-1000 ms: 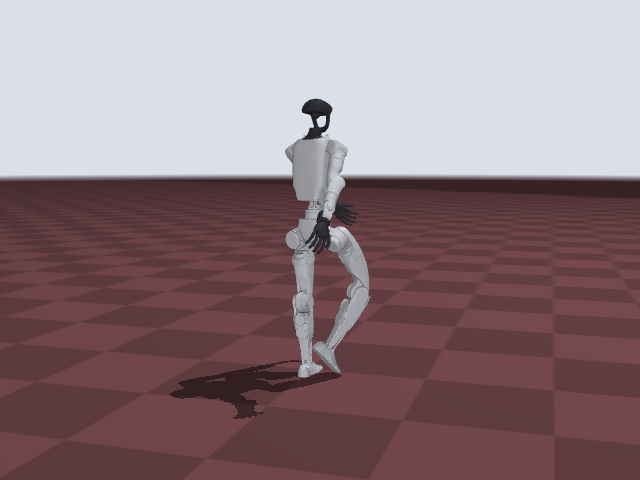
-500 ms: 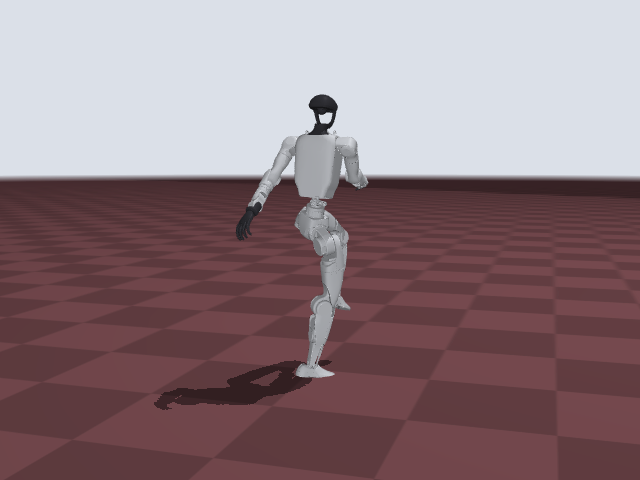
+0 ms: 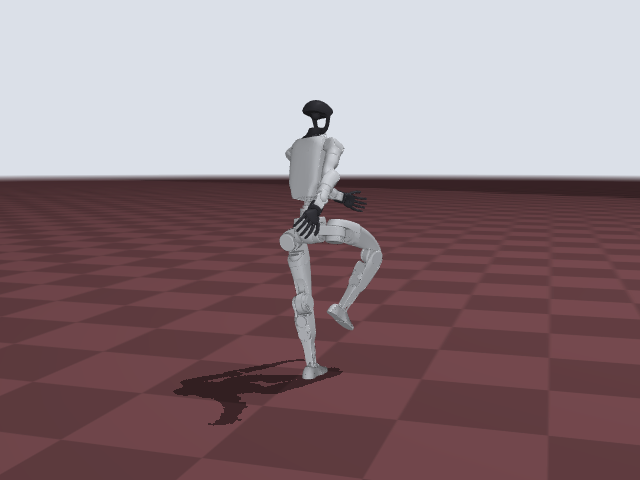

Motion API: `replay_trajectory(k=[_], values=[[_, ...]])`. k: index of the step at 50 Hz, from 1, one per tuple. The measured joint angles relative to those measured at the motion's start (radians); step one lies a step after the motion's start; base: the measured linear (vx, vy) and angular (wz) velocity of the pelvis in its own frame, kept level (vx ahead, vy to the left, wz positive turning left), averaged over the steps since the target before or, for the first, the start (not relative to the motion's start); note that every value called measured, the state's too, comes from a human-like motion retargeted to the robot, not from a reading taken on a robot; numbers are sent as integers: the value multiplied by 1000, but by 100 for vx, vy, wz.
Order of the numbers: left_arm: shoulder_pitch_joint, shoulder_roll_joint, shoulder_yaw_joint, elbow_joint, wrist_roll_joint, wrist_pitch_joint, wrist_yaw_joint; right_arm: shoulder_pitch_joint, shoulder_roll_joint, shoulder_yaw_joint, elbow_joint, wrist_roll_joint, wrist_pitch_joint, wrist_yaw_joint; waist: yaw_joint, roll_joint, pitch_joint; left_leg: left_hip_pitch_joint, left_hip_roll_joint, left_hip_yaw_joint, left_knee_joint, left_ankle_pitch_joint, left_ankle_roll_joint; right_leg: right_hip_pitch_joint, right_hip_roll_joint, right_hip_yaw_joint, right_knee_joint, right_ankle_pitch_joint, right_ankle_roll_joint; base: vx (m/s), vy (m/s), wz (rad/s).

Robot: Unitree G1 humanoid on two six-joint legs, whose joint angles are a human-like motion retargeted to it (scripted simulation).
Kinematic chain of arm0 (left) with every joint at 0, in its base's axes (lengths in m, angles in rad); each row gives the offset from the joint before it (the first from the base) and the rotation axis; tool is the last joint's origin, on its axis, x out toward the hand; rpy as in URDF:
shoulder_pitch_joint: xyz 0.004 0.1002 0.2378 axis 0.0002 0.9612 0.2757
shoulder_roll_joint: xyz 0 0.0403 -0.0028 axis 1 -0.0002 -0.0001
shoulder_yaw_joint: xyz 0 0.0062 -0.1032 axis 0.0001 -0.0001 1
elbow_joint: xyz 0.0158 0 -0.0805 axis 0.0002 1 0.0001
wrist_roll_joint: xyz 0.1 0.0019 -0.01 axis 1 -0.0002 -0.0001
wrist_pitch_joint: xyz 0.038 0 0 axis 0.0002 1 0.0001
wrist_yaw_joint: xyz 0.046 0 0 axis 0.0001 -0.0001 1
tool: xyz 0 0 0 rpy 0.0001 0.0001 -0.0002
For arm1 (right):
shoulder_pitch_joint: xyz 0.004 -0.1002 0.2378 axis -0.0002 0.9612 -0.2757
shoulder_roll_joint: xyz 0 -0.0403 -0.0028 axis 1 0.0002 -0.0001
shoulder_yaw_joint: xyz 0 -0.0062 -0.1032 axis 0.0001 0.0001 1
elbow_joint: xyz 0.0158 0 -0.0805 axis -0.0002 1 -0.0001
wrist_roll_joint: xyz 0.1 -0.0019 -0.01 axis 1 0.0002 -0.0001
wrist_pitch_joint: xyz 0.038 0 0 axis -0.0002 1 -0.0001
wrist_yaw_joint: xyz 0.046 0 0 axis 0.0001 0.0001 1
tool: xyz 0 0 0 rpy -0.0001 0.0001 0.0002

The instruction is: Upper body actions

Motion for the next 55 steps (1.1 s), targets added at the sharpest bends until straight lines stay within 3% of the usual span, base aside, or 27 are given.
replay_trajectory(k=[3, 7, 10, 11, 13, 15, 17, 18, 20, 22, 25, 28, 30, 32, 35, 38, 40, 45, 47, 48, 50, 52, 53, 55], values=[[42, -23, -27, -70, -16, -25, -7, 98, -15, -58, 0, 103, -106, -91, 40, 2, -85, 3, -1, 17, -7, -14, -1, 34, 10, -7, -58, -50, -2, 45, -14, -32], [128, -69, -46, -28, -56, -24, -10, 75, 1, -49, 0, 95, -113, -96, 126, -42, -100, 83, -14, 69, -24, -39, -35, 350, 6, -5, -269, 50, 15, 16, -25, -63], [261, -79, -54, 77, -90, -18, -18, -7, 27, 13, 0, 6, -95, 11, 176, -34, -139, 117, 9, 92, -25, -66, -67, 664, 57, -31, -601, 124, 74, 17, -9, -54], [335, -78, -49, 121, -86, -17, -21, -38, 41, 48, 0, -20, -84, 47, 189, -32, -161, 124, 14, 99, -17, -77, -77, 764, 113, 0, -760, 160, 109, 23, -4, -33], [497, -82, -45, 221, -69, -7, -15, -108, 78, 107, 0, -64, -66, 90, 210, -33, -206, 125, 9, 100, 20, -102, -96, 961, 212, 82, -1102, 174, 222, 18, 5, -11], [675, -80, -23, 351, -48, 21, 0, -198, 123, 171, 0, -96, -80, 94, 256, -27, -249, 101, 16, 134, 114, -103, -126, 1153, 212, -79, -1377, -98, 241, -2, 18, -70], [816, -51, 89, 508, -13, 90, 15, -345, 182, 268, 0, -104, -103, 90, 350, -81, -278, 4, 47, 291, 358, 68, -169, 1151, 189, 17, -1496, -155, 208, -30, 10, -236], [864, -33, 169, 577, 8, 136, 23, -455, 214, 314, 0, -92, -109, 111, 426, -110, -268, -114, 95, 346, 555, 179, -172, 1128, 160, 110, -1513, -140, 226, -55, -5, -236], [984, -13, 270, 618, -15, 235, 47, -676, 276, 349, -45, -86, -154, 192, 444, -101, -173, -352, 199, 289, 965, 233, -99, 1121, 137, 130, -1496, -111, 239, -57, -17, -36], [1083, 7, 369, 618, -83, 281, 38, -850, 326, 384, -217, -88, -178, 294, 457, -78, -79, -556, 329, 224, 1267, 136, -119, 1146, 167, 80, -1528, -78, 216, -55, -26, 2], [1192, 48, 527, 618, -100, 284, -46, -1077, 391, 379, -489, -130, -242, 327, 630, -158, 80, -756, 518, 366, 1508, 45, -55, 1150, 128, 189, -1517, -56, 189, -40, -38, -175], [1296, 112, 597, 618, -80, 318, -72, -1225, 356, 353, -702, -114, -310, 389, 848, -258, 171, -906, 489, 482, 1473, 14, -93, 1089, 25, 307, -1490, -35, 186, 0, -13, -141], [1360, 155, 610, 618, -138, 340, 6, -1267, 311, 351, -803, -94, -336, 400, 941, -286, 188, -963, 440, 509, 1419, -7, -104, 1061, -23, 327, -1470, -31, 188, 28, 11, -17], [1401, 182, 632, 618, -250, 334, 103, -1274, 290, 352, -866, -103, -363, 391, 967, -304, 161, -967, 431, 515, 1421, -23, -91, 1051, -33, 317, -1454, -35, 186, 30, 13, 28], [1390, 168, 655, 618, -351, 286, 156, -1269, 291, 375, -902, -124, -381, 352, 923, -312, 98, -889, 444, 515, 1478, -16, -78, 1071, -23, 288, -1494, -35, 195, 7, 12, 51], [1323, 129, 624, 618, -365, 252, 116, -1193, 322, 398, -897, -137, -395, 323, 819, -305, -12, -725, 411, 455, 1451, 23, -122, 1090, 14, 231, -1539, -38, 208, 15, 19, 98], [1242, 97, 565, 618, -364, 264, 34, -1064, 343, 445, -869, -182, -444, 301, 661, -210, -124, -609, 366, 357, 1341, 50, -121, 1130, 117, 108, -1571, -54, 205, 30, 15, 200], [1016, 47, 364, 618, -321, 188, 38, -694, 305, 512, -649, -343, -425, 393, 461, -178, -292, -142, 89, 329, 622, 140, -108, 1146, 126, 11, -1551, -104, 252, 50, 15, 117], [899, 36, 229, 613, -302, 146, 55, -516, 264, 495, -532, -453, -376, 376, 395, -121, -328, 26, 2, 219, 296, 8, -154, 1173, 174, -48, -1511, -112, 255, 68, 8, 116], [838, 22, 157, 597, -287, 138, 53, -435, 244, 472, -456, -493, -345, 336, 366, -94, -341, 94, -11, 183, 183, -73, -146, 1183, 194, -81, -1482, -83, 257, 59, 11, 154], [687, -16, 43, 540, -249, 143, 21, -337, 201, 386, -260, -542, -264, 239, 282, -39, -341, 136, 14, 115, 55, -88, -113, 1146, 196, -185, -1322, 103, 253, 26, 7, 189], [489, -44, -11, 436, -189, 126, -16, -352, 160, 262, -71, -509, -140, 173, 220, 1, -286, 85, 56, 36, 41, -80, -103, 879, 48, -191, -850, 260, 219, -34, -2, 140], [406, -56, -40, 367, -161, 104, -22, -337, 136, 225, -19, -447, -100, 149, 193, -4, -252, 76, 20, 12, 26, -68, -74, 738, 3, -95, -644, 264, 190, -32, 13, 31], [249, -44, -91, 226, -99, 67, -64, -274, 88, 156, 0, -292, -61, 146, 226, -34, -160, 99, -45, 104, -6, -50, -31, 510, -104, 44, -284, 147, 123, -35, 31, -60]])
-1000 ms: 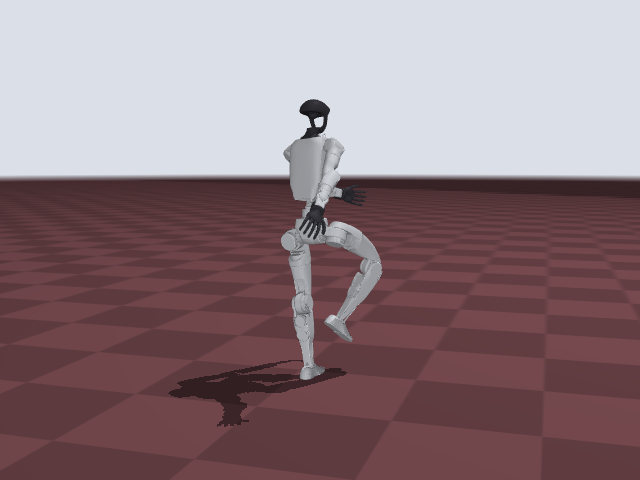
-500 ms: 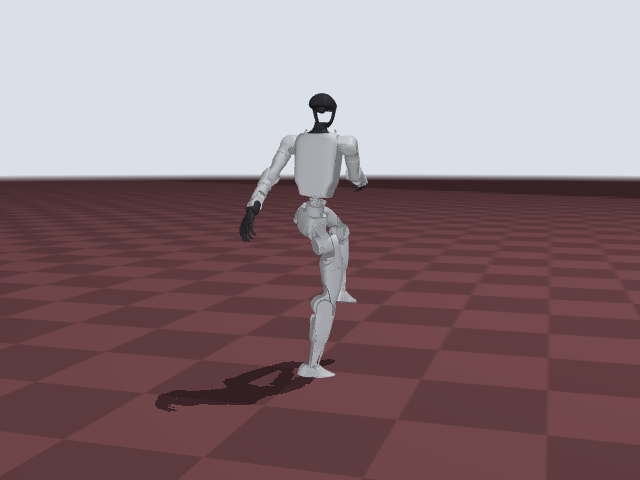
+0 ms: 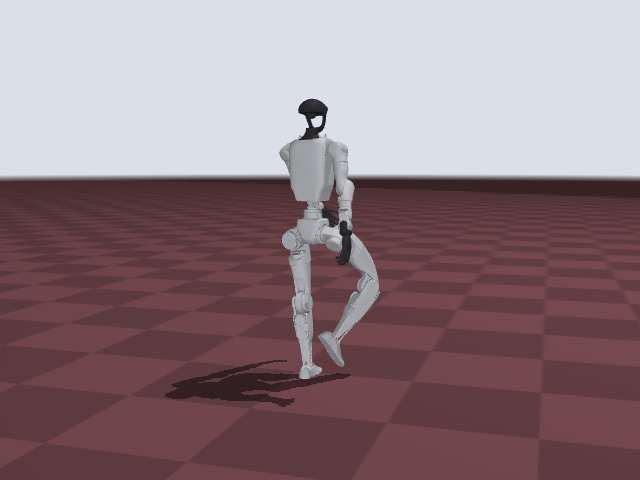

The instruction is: Upper body actions

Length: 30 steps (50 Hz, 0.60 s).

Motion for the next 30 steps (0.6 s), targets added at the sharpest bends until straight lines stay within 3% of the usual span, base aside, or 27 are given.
replay_trajectory(k=[2, 5, 10, 13, 17, 23, 25, 27, 28, 30], values=[[-105, 81, 5, -170, 53, 0, -46, 24, -18, -63, 0, 125, 18, 16, -114, 38, 81, -4, 3, -66, -3, 15, 33, -153, -73, -5, 208, -65, -18, -50, 38, 82], [-172, 150, 72, -347, 101, -16, 10, 40, -30, -126, 0, 239, 20, 11, -281, 70, 153, -24, 43, -111, 1, 34, 38, -324, -56, -23, 324, -126, -22, -28, 17, 86], [-133, 90, 68, -449, -15, -83, 93, 112, -52, -164, 0, 382, -2, 6, -272, 117, 85, -69, 82, -79, 4, 28, 33, -412, 4, -94, 289, -187, -72, 20, -9, -35], [-40, 38, 42, -440, -45, -98, 48, 96, -29, -177, 0, 344, -27, 7, -215, 77, 56, -40, 51, -61, -1, 18, 29, -286, -5, -93, 204, -171, -62, 24, -12, -47], [139, 21, 45, -303, -12, -105, 2, 5, 7, -153, -7, 219, -78, 7, -126, 38, 20, -1, 32, 10, -17, -1, 9, -23, 42, -81, -39, -107, 19, 14, -9, -93], [407, 4, 125, 107, 73, 3, 2, -107, 87, -21, -164, 88, -119, 8, -57, 33, -48, 11, 37, 45, -25, -23, -18, 433, 252, -13, -809, 45, 184, 1, -6, -43], [487, 5, 160, 219, 88, 55, -16, -141, 98, 24, -205, 47, -130, 8, -31, 4, -74, 1, -2, 64, -24, -31, -17, 543, 284, 79, -1064, -66, 245, -4, -6, -47], [559, 27, 215, 311, 129, 101, -28, -166, 112, 69, -238, 4, -138, 5, 16, -23, -98, -4, -24, 108, -29, -40, -22, 618, 277, 9, -1217, -236, 201, -5, -7, -82], [593, 44, 240, 351, 153, 124, -36, -173, 121, 87, -253, -17, -142, 9, 26, -41, -106, 2, -38, 117, -35, -42, -26, 624, 286, 13, -1276, -234, 166, -6, -10, -70], [658, 71, 281, 393, 191, 175, -58, -189, 135, 101, -270, -52, -153, 26, 70, -66, -128, -6, -49, 153, -51, -39, -36, 619, 265, 58, -1332, -190, 194, -12, -11, -74]])
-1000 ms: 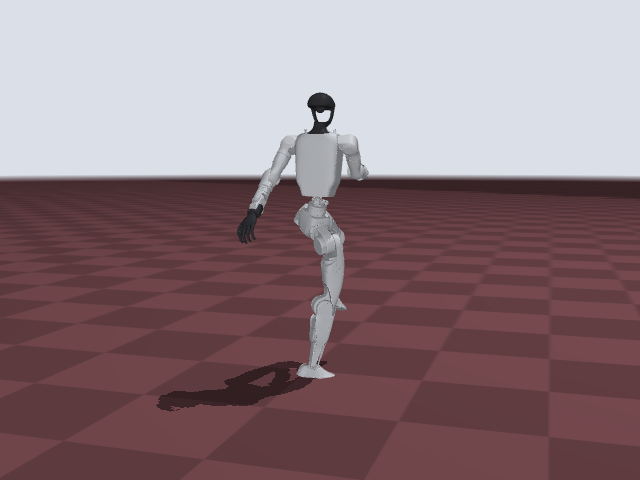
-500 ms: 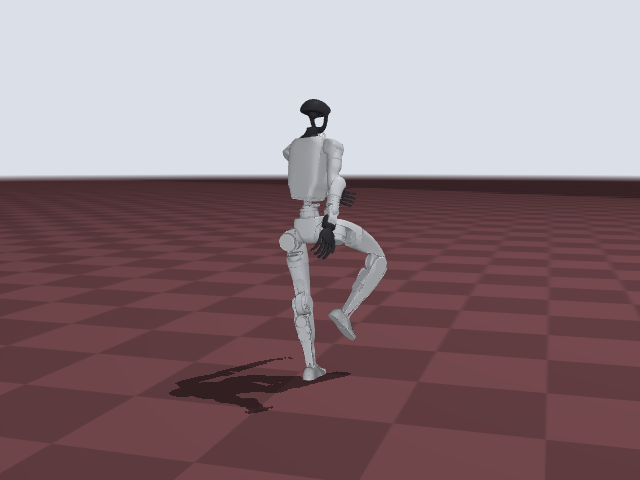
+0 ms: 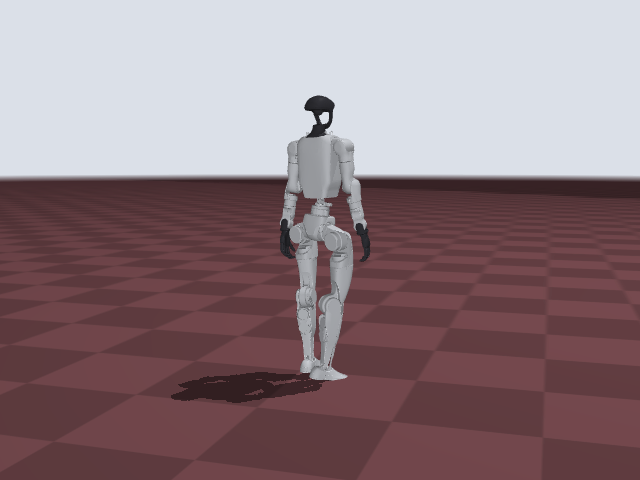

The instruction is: Upper body actions

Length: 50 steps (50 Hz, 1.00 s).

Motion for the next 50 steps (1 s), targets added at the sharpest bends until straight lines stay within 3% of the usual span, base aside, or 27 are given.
replay_trajectory(k=[2, 7, 12, 18, 25, 33, 50], values=[[58, 2, 39, 0, 21, 40, -8, -9, 0, -17, -9, -18, -12, 17, 45, 12, -28, -35, 24, 15, -10, 7, -12, -48, -9, 26, 0, 11, 37, -25, -6, -35], [150, -34, 143, 0, -100, -16, -3, 1, -13, -9, -21, -12, -17, 28, -21, 34, 3, -40, 22, -37, -30, 38, -13, -66, 4, -39, 21, -4, -9, -29, -5, 47], [138, -42, 199, -1, -134, 4, 9, 52, -28, -20, 94, 75, -3, 39, -100, 59, 4, -54, 29, -100, -24, 55, -17, -29, 4, -121, -5, -15, -3, -16, 9, 82], [100, -31, 108, -36, -76, -15, 21, 135, -41, -77, 265, 119, 48, -2, -18, 39, -19, -55, 22, -105, -30, 63, -23, -29, 5, -124, -3, -24, -20, 0, 2, 10], [61, -39, 44, -79, -43, -35, 21, 152, -40, -72, 270, 103, 70, 18, -65, 55, -21, -56, 40, -108, -28, 65, -31, -29, 17, -125, -7, -22, -25, -8, 0, -1], [50, -42, 26, -96, -53, -45, 21, 111, -43, -37, 223, 9, 54, 35, -70, 63, -35, -41, 55, -69, -31, 52, -38, -50, 33, -70, 1, -10, -38, -3, 3, -36], [50, -21, 35, -101, -45, -39, 17, 118, -30, -18, 226, 45, 41, 31, -95, 83, -37, -14, 86, -58, -28, 40, -54, -31, 65, -63, 3, -15, -55, 0, 0, -5]])
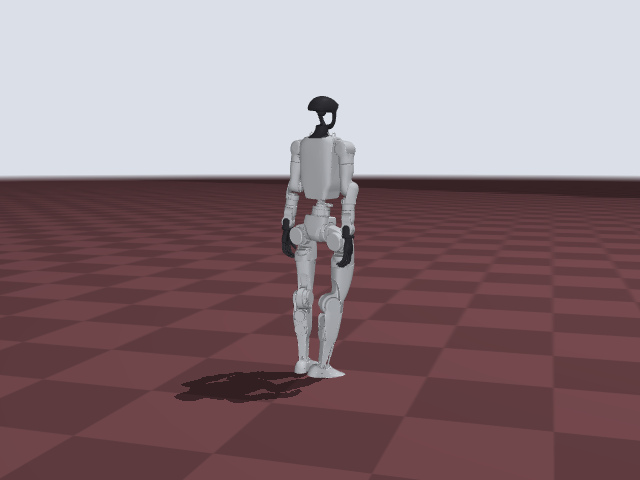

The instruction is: Upper body actions

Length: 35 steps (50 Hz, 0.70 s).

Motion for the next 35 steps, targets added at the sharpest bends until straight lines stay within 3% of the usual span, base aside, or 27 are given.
replay_trajectory(k=[10, 18, 20, 25, 28, 31, 35], values=[[-7, -1, 6, -6, -9, 4, -7, 12, -14, -10, 8, 19, -9, 2, 54, -6, 36, -58, 16, -73, 38, 24, -15, 24, 10, -82, -31, -6, -20, -10, -5, 42], [-39, -35, -45, -17, 2, -11, -9, 16, -46, -58, -19, 51, -24, 7, 97, 7, 104, -170, -5, -149, 91, 69, -38, 56, -21, -281, -81, -26, -26, -21, 2, 136], [-32, -42, -59, -15, -2, -33, 20, 25, -55, -68, -21, 47, -22, 7, 107, 4, 101, -181, 11, -70, 97, 47, -29, 56, -39, -337, -91, -33, -21, -9, 7, 185], [-8, -47, -72, -7, -31, -74, 113, 40, -66, -80, -32, 24, -11, -8, 72, -1, 78, -116, 114, 430, 123, -14, -71, 53, -83, -498, -101, -59, 0, -2, 3, 227], [4, -43, -62, 2, -42, -72, 138, 49, -63, -83, -40, 21, -16, -13, 41, -5, 62, -57, 133, 645, 133, -5, -71, 63, -103, -581, -100, -81, 16, 13, 1, 229], [8, -38, -43, 14, -59, -66, 150, 50, -59, -87, -43, 16, -19, -10, 35, -14, 43, -33, 144, 712, 154, 24, -72, 68, -118, -635, -99, -94, 35, 23, -2, 182], [15, -35, -19, 29, -75, -61, 140, 41, -54, -87, -45, 11, -19, -6, 62, -2, 22, -54, 156, 561, 143, 128, -101, 76, -102, -673, -96, -104, 52, 31, -2, 102]])
